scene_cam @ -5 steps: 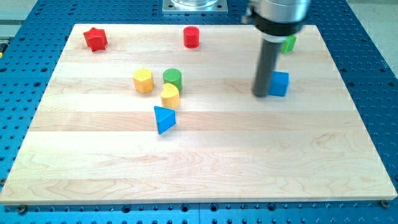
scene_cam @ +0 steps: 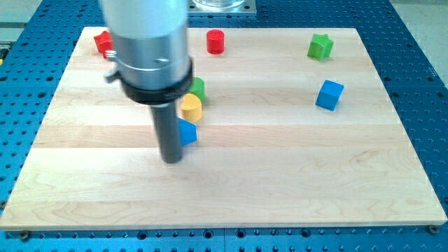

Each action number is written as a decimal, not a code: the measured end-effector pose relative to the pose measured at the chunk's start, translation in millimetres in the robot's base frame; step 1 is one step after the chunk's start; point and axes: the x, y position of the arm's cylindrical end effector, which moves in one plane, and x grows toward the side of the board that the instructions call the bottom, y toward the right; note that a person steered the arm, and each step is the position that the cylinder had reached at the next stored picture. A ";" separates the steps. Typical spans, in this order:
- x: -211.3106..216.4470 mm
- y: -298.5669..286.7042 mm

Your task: Place the triangle at the left center of the board

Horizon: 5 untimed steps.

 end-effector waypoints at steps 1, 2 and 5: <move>4.4 -0.1; 12.6 39.1; -33.8 -49.9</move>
